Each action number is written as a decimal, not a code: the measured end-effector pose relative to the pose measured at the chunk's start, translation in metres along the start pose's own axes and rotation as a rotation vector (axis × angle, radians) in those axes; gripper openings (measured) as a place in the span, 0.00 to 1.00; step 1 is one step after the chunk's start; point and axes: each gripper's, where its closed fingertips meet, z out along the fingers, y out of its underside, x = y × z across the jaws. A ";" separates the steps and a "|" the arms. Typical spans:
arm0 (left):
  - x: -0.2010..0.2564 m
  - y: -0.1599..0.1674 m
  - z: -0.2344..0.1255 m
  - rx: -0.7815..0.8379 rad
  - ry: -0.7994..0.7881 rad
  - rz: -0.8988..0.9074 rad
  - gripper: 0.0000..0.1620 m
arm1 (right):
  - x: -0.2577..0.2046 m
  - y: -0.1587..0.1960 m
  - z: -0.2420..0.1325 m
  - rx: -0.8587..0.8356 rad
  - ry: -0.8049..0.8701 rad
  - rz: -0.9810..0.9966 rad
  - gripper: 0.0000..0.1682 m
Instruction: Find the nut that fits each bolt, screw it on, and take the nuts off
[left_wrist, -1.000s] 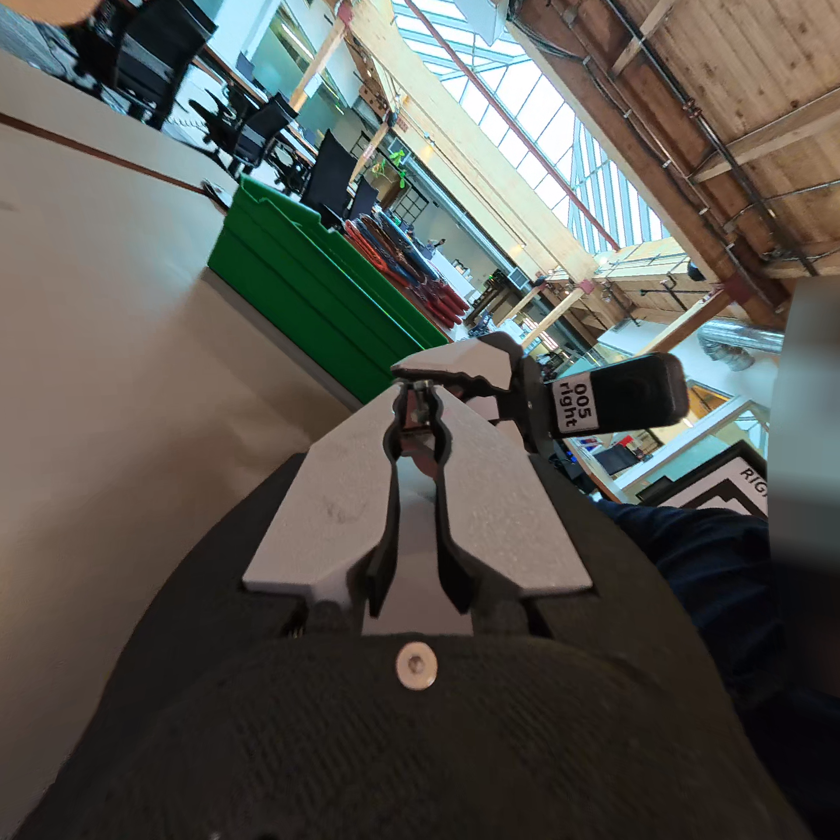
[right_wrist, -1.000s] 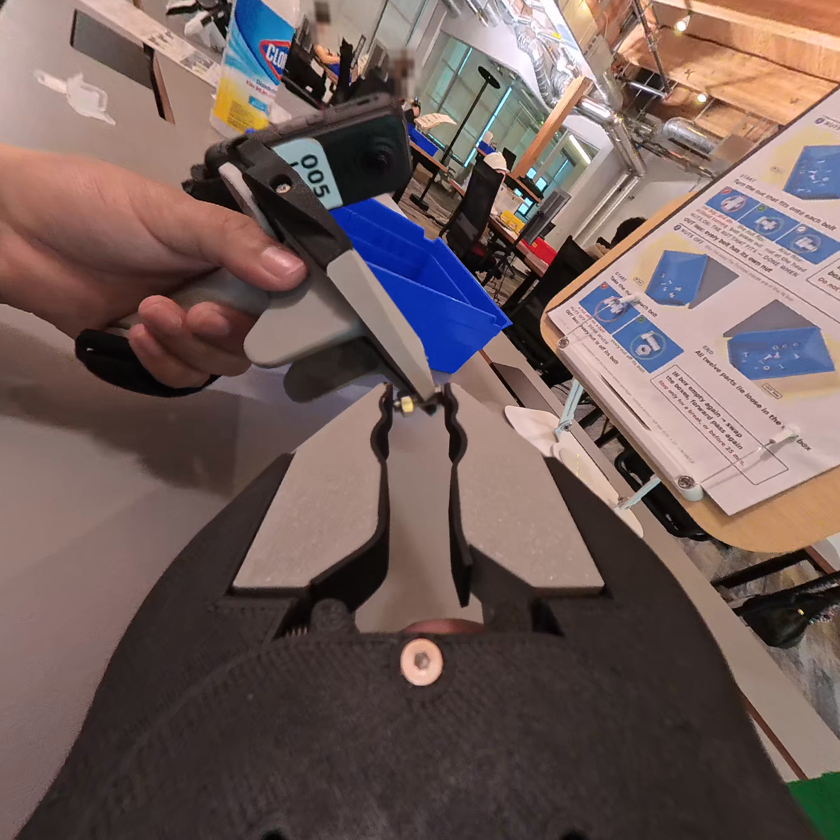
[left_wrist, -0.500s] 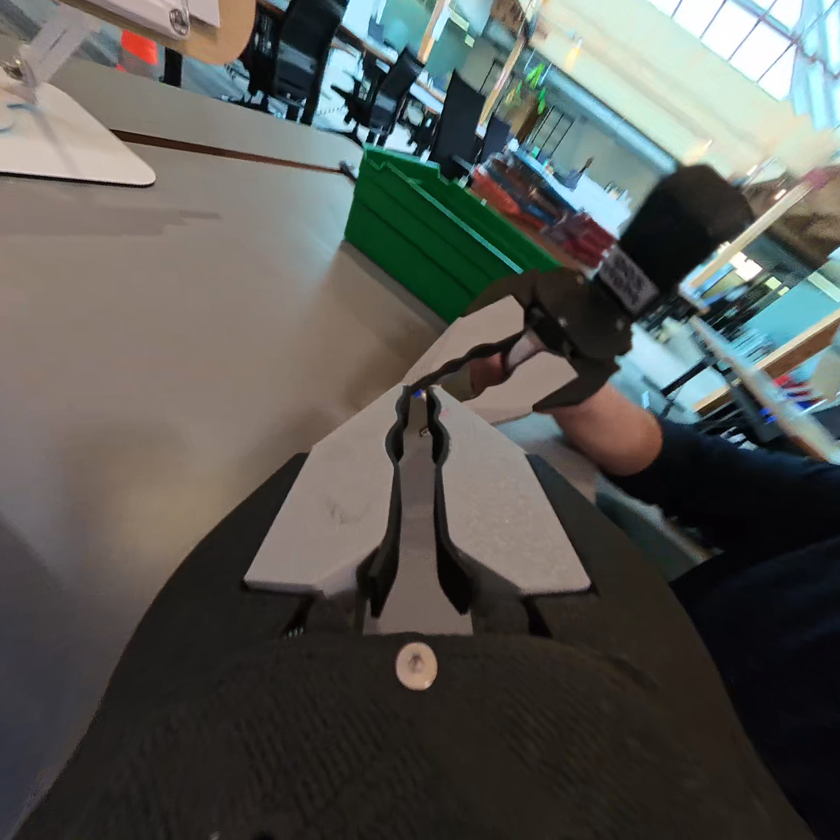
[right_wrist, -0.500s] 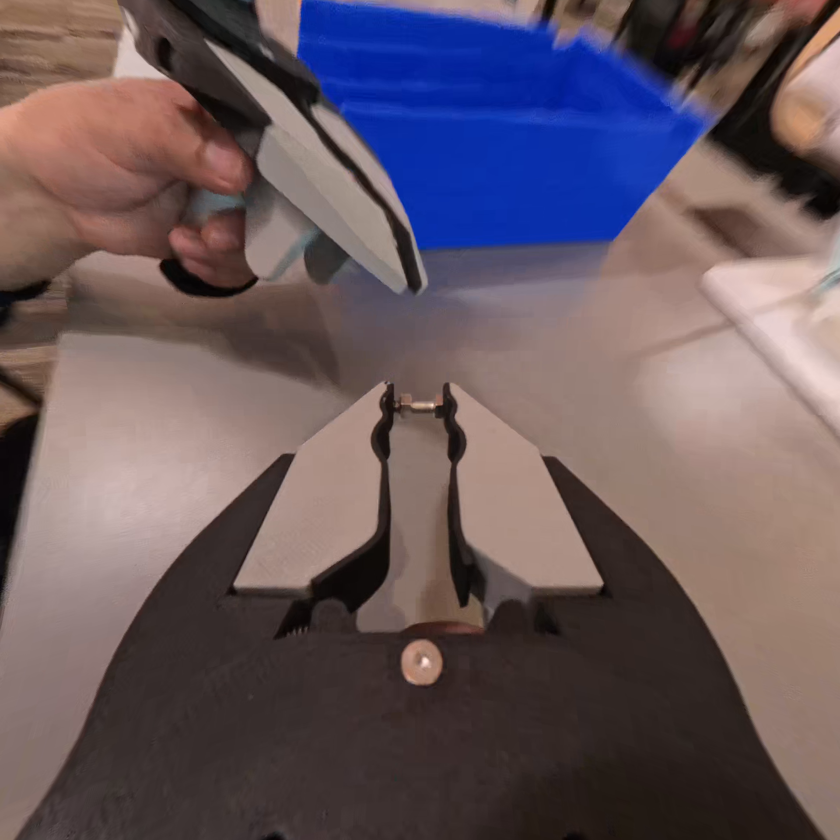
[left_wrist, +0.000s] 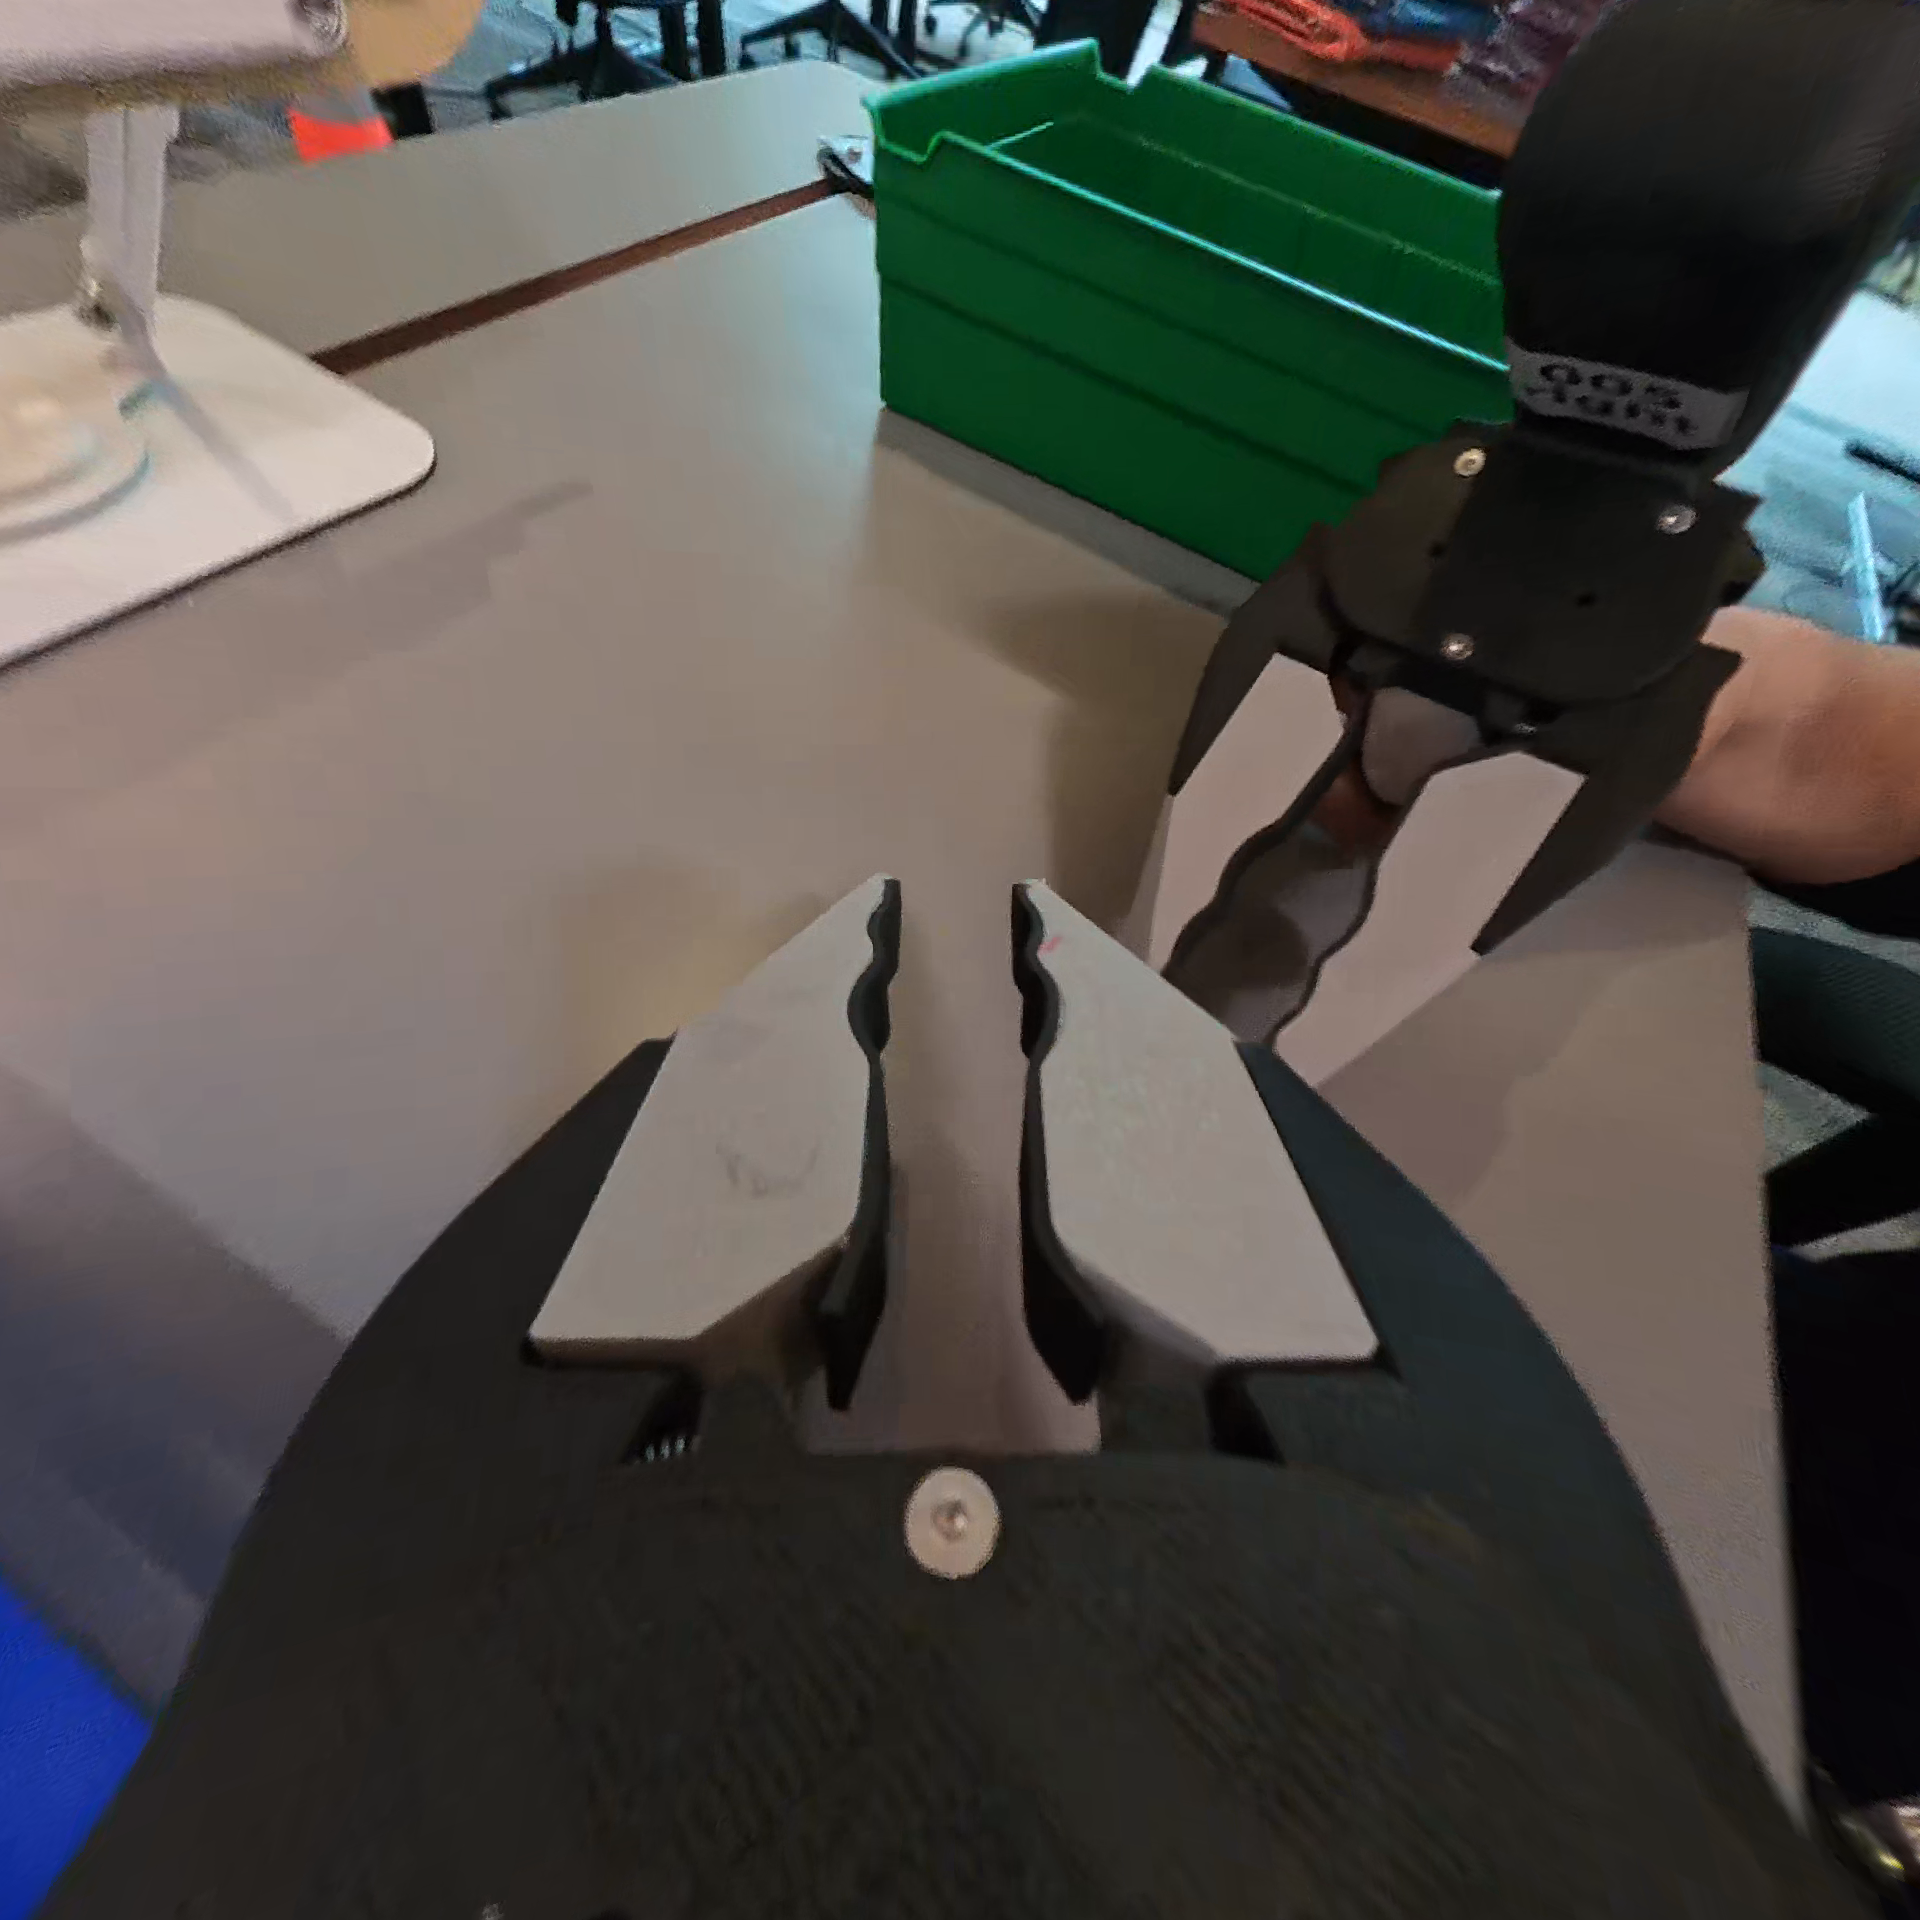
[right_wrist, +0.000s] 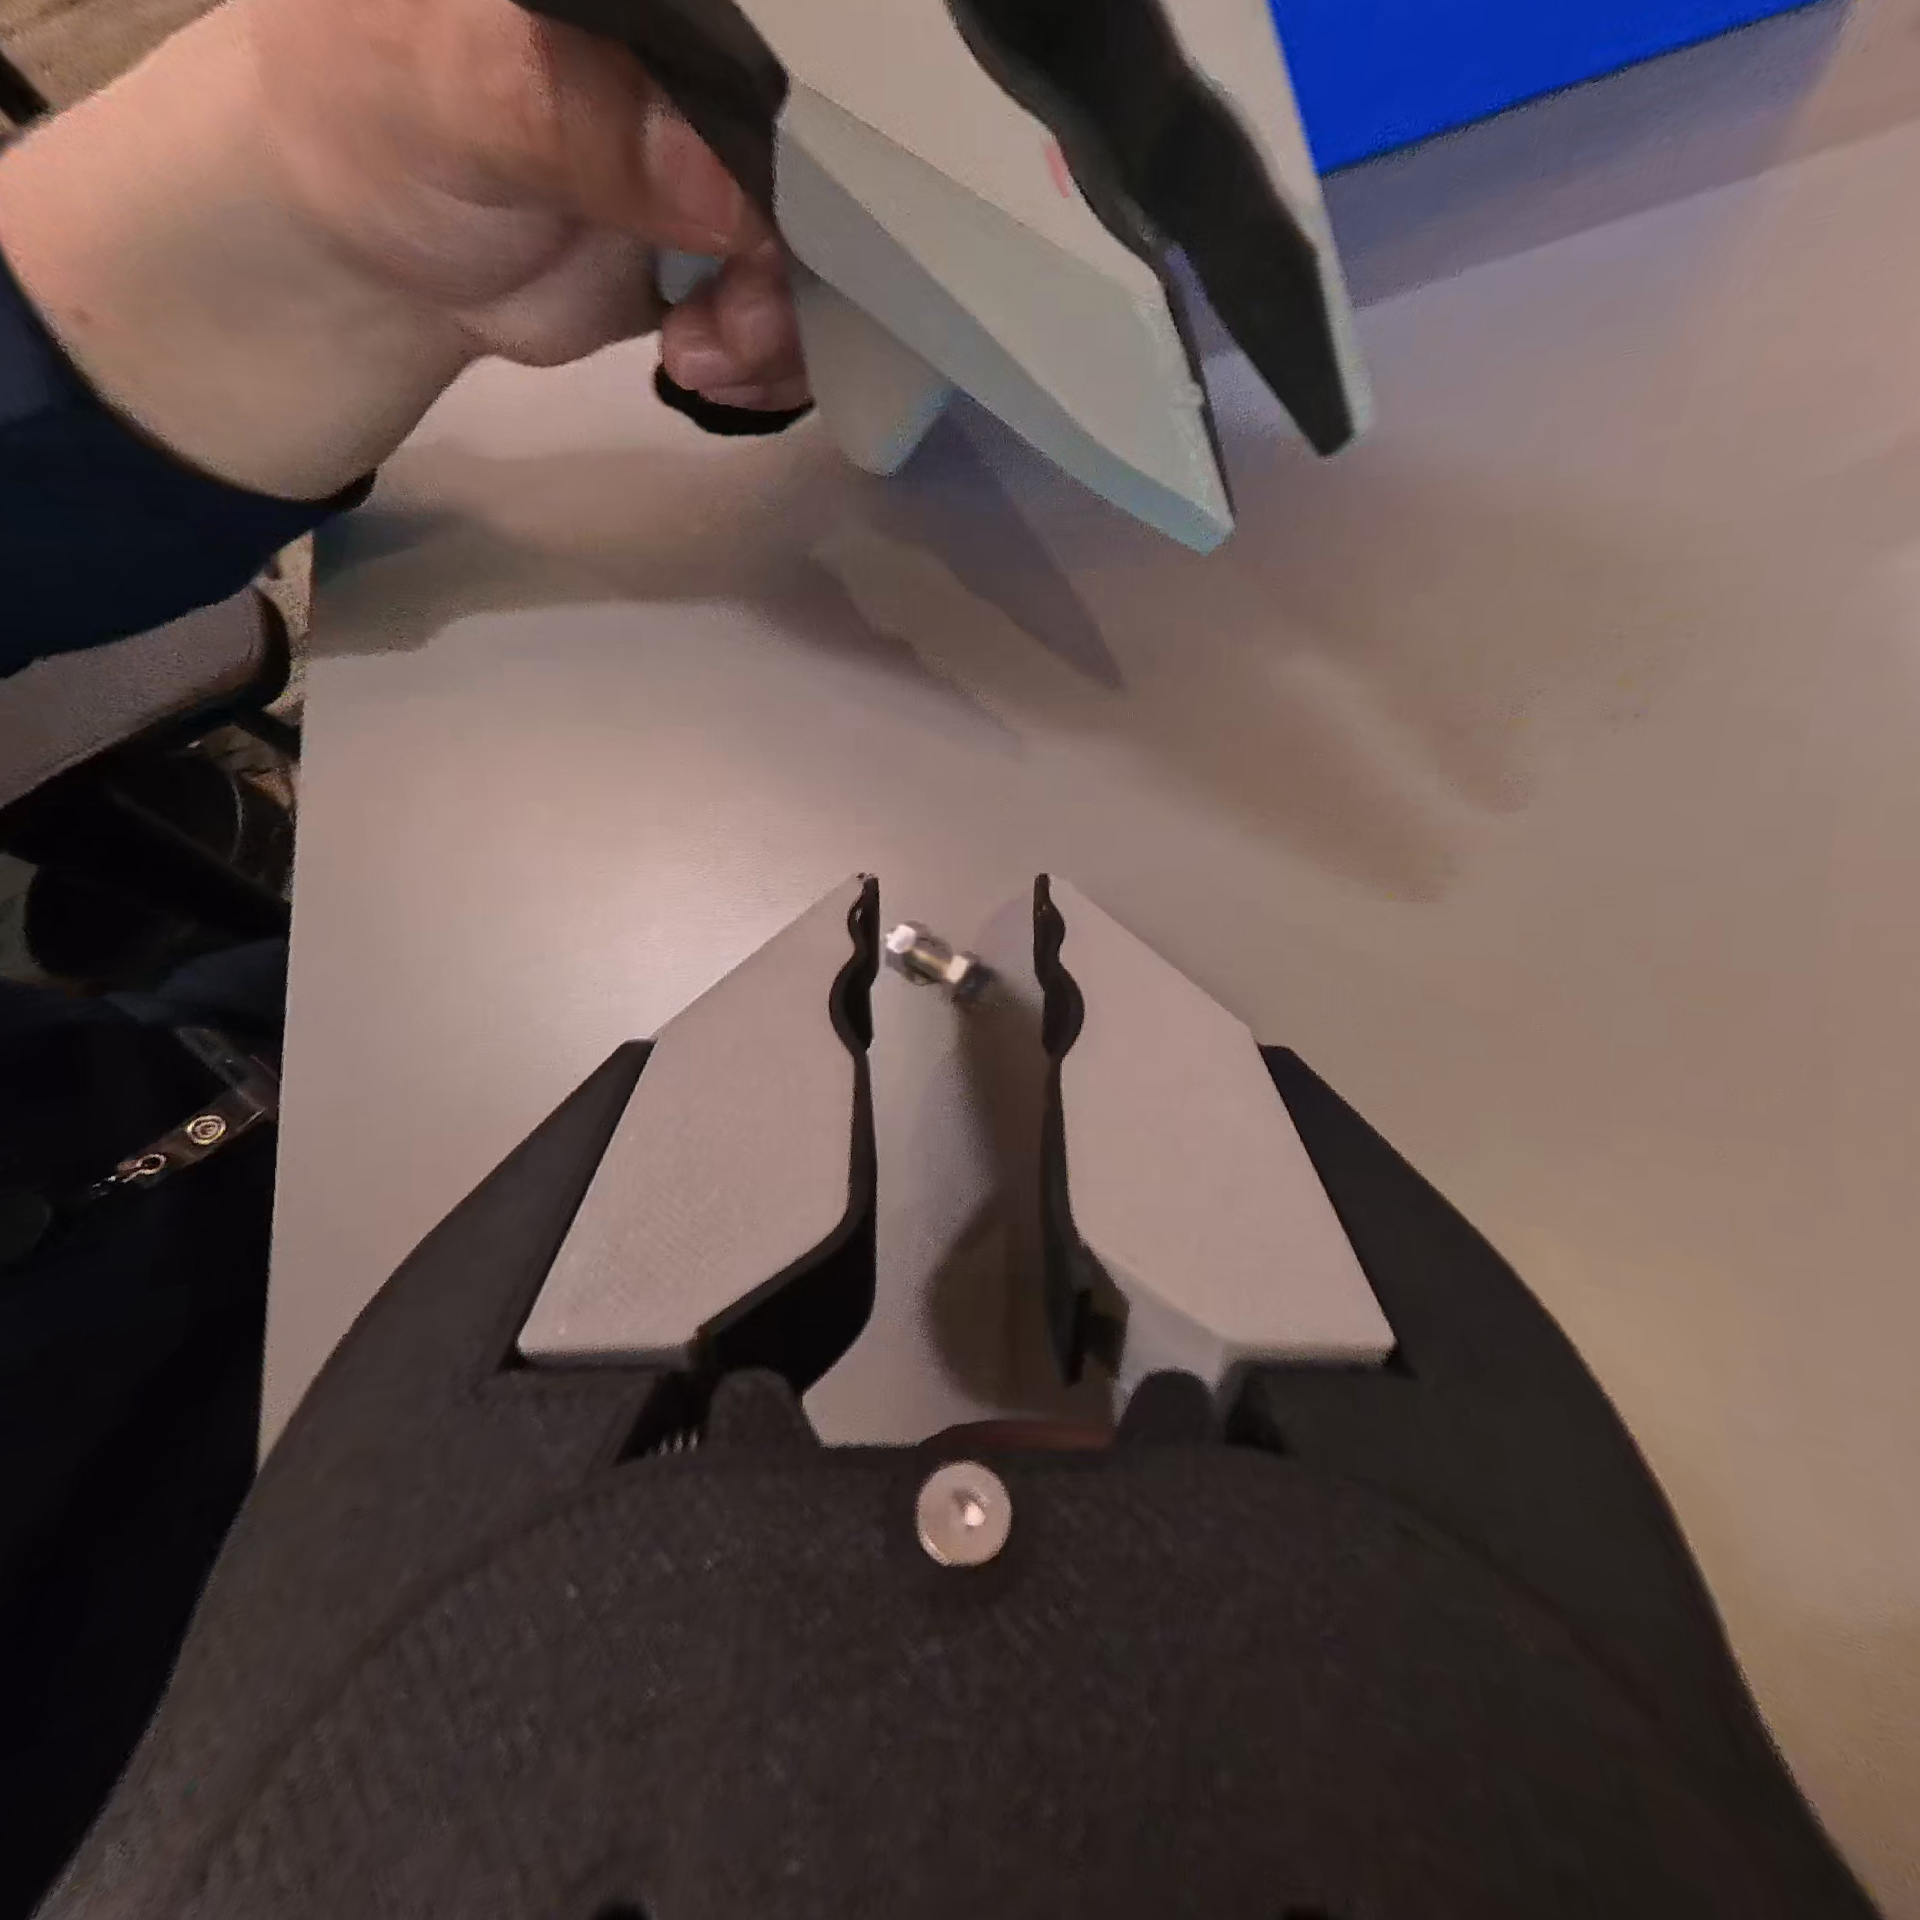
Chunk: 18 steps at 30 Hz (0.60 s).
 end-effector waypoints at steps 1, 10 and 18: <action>-0.001 -0.005 0.006 -0.002 0.013 0.033 0.13 | 0.003 -0.003 -0.004 0.018 0.007 0.001 0.16; 0.008 -0.013 0.027 0.004 -0.004 0.115 0.19 | -0.001 0.005 -0.033 -0.015 0.017 -0.298 0.13; 0.017 -0.012 0.017 0.063 0.125 0.017 0.23 | -0.005 0.005 -0.025 0.010 0.019 -0.411 0.11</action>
